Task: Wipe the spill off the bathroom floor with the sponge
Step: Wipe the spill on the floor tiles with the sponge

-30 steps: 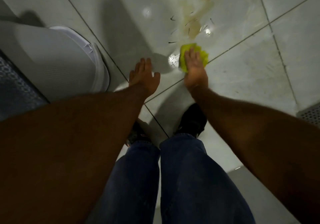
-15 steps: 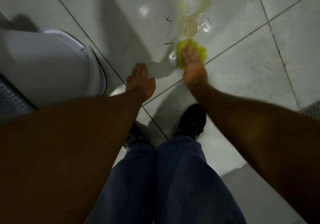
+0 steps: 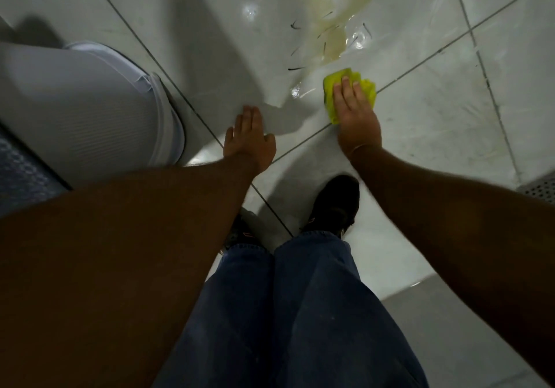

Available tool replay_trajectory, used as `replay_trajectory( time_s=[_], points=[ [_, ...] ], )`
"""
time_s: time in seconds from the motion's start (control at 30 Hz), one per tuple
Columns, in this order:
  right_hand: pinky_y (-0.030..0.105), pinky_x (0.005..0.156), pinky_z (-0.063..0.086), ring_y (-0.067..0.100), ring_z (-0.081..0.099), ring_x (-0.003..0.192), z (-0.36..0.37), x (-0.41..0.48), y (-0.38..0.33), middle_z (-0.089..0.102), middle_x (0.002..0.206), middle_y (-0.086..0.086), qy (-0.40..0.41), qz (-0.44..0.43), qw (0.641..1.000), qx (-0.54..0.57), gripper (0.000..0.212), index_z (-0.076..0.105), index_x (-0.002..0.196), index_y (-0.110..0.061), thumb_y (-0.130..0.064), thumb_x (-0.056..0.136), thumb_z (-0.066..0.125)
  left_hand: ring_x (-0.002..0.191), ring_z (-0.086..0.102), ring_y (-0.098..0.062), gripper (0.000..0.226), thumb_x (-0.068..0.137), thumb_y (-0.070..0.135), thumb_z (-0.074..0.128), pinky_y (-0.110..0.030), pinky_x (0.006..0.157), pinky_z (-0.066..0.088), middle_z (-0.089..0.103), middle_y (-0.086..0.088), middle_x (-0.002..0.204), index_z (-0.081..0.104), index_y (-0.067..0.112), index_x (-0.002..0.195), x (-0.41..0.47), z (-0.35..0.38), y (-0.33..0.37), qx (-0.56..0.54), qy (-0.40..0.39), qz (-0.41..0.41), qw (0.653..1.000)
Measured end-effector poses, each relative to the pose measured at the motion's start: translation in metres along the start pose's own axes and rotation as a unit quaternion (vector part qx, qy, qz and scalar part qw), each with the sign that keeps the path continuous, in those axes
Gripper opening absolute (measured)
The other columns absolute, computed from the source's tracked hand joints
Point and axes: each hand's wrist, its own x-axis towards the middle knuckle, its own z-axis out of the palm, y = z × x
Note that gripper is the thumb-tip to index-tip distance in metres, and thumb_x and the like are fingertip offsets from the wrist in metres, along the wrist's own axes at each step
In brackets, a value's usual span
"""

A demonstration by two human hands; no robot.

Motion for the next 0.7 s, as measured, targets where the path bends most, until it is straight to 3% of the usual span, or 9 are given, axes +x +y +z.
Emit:
replay_trajectory(
  time_s=[0.13, 0.2, 0.3, 0.37, 0.43, 0.53, 0.63, 0.7],
  points=[
    [0.048, 0.13, 0.009, 0.042, 0.014, 0.157, -0.001, 0.006, -0.023, 0.015, 0.17, 0.018, -0.001, 0.021, 1.0, 0.014, 0.059, 0.022, 0.161, -0.007, 0.0, 0.103, 0.031, 0.163, 0.009, -0.029, 0.075, 0.105, 0.033, 0.038, -0.049, 0.131, 0.014, 0.001, -0.009, 0.177, 0.005, 0.009, 0.167, 0.004, -0.002, -0.003, 0.006, 0.018, -0.001, 1.0],
    [0.05, 0.129, 0.014, 0.043, 0.02, 0.155, 0.007, 0.001, -0.046, 0.021, 0.168, 0.018, -0.022, -0.076, 0.997, 0.005, 0.057, 0.028, 0.16, -0.007, 0.0, 0.103, 0.032, 0.163, 0.009, -0.029, 0.075, 0.104, 0.033, 0.038, -0.049, 0.13, 0.015, 0.001, -0.009, 0.177, 0.004, 0.009, 0.167, 0.006, -0.003, -0.005, 0.001, 0.026, -0.019, 0.999],
    [0.047, 0.117, 0.041, 0.039, 0.042, 0.147, 0.024, -0.018, -0.055, 0.039, 0.162, 0.015, -0.041, -0.263, 0.963, -0.053, 0.057, 0.041, 0.155, -0.009, -0.001, 0.1, 0.029, 0.163, 0.006, -0.028, 0.076, 0.105, 0.036, 0.037, -0.048, 0.13, 0.013, -0.003, -0.008, 0.177, 0.002, 0.01, 0.167, 0.003, 0.001, -0.005, -0.005, 0.015, -0.04, 0.999],
    [0.043, 0.117, 0.039, 0.033, 0.036, 0.151, 0.021, -0.019, -0.049, 0.031, 0.167, 0.01, -0.079, -0.297, 0.947, -0.088, 0.062, 0.032, 0.159, -0.014, -0.004, 0.099, 0.021, 0.164, 0.003, -0.027, 0.077, 0.106, 0.039, 0.034, -0.048, 0.131, 0.012, -0.006, -0.008, 0.177, -0.002, 0.011, 0.167, -0.003, 0.005, -0.003, 0.002, -0.001, -0.043, 0.999],
    [0.044, 0.119, 0.037, 0.033, 0.032, 0.153, 0.016, -0.016, -0.04, 0.026, 0.169, 0.009, -0.1, -0.276, 0.951, -0.092, 0.064, 0.027, 0.161, -0.015, -0.005, 0.098, 0.018, 0.164, -0.002, -0.025, 0.076, 0.106, 0.041, 0.031, -0.048, 0.132, 0.008, -0.012, -0.005, 0.176, -0.006, 0.013, 0.167, -0.008, 0.01, 0.001, 0.012, -0.023, -0.039, 0.999],
    [0.048, 0.123, 0.032, 0.037, 0.024, 0.155, 0.004, -0.01, -0.031, 0.022, 0.169, 0.013, -0.086, -0.151, 0.982, -0.073, 0.061, 0.024, 0.161, -0.01, -0.002, 0.101, 0.017, 0.164, -0.005, -0.024, 0.076, 0.106, 0.04, 0.03, -0.047, 0.132, 0.003, -0.014, -0.004, 0.176, -0.008, 0.015, 0.167, -0.008, 0.013, 0.001, 0.005, -0.036, -0.038, 0.999],
    [0.046, 0.13, 0.02, 0.038, 0.017, 0.157, -0.01, 0.021, -0.038, 0.017, 0.171, 0.013, -0.034, -0.012, 0.999, -0.015, 0.069, 0.021, 0.162, -0.009, 0.002, 0.094, 0.031, 0.164, -0.004, -0.025, 0.077, 0.106, 0.039, 0.032, -0.048, 0.132, 0.002, -0.011, -0.006, 0.177, -0.005, 0.013, 0.167, -0.006, 0.015, -0.009, -0.022, -0.019, -0.059, 0.998],
    [0.045, 0.131, 0.013, 0.039, 0.012, 0.158, -0.012, 0.045, -0.052, 0.012, 0.172, 0.012, -0.035, 0.029, 0.999, 0.012, 0.075, 0.015, 0.163, -0.01, 0.003, 0.093, 0.04, 0.164, -0.002, -0.027, 0.076, 0.106, 0.037, 0.033, -0.049, 0.132, 0.002, -0.009, -0.007, 0.177, -0.003, 0.012, 0.168, -0.004, 0.014, -0.014, -0.026, -0.008, -0.062, 0.998]
  ],
)
